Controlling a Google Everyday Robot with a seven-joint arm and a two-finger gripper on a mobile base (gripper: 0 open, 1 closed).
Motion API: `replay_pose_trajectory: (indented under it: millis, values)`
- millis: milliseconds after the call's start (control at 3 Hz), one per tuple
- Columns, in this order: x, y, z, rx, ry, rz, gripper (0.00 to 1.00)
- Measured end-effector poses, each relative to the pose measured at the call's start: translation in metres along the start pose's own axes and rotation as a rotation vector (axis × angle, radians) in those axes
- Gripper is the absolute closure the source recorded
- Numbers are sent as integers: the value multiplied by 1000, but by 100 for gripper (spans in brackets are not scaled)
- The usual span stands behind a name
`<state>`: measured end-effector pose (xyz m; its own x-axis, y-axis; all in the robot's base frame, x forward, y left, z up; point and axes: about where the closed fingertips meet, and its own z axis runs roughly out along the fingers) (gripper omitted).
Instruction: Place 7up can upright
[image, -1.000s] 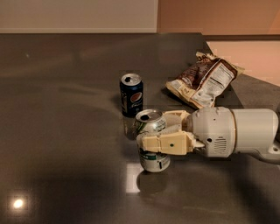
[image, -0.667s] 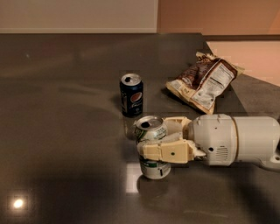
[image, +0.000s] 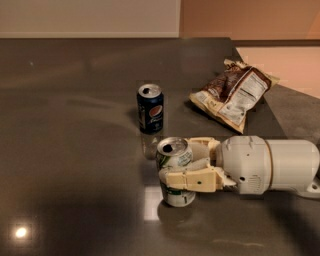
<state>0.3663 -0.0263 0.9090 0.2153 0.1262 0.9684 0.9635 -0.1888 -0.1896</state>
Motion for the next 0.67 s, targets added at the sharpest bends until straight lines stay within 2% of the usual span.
replay_pose_trajectory:
  millis: [333, 667]
  values:
    - [-2, 9, 0, -4, 17, -56, 74]
    - [-7, 19, 1, -6, 43, -109, 50]
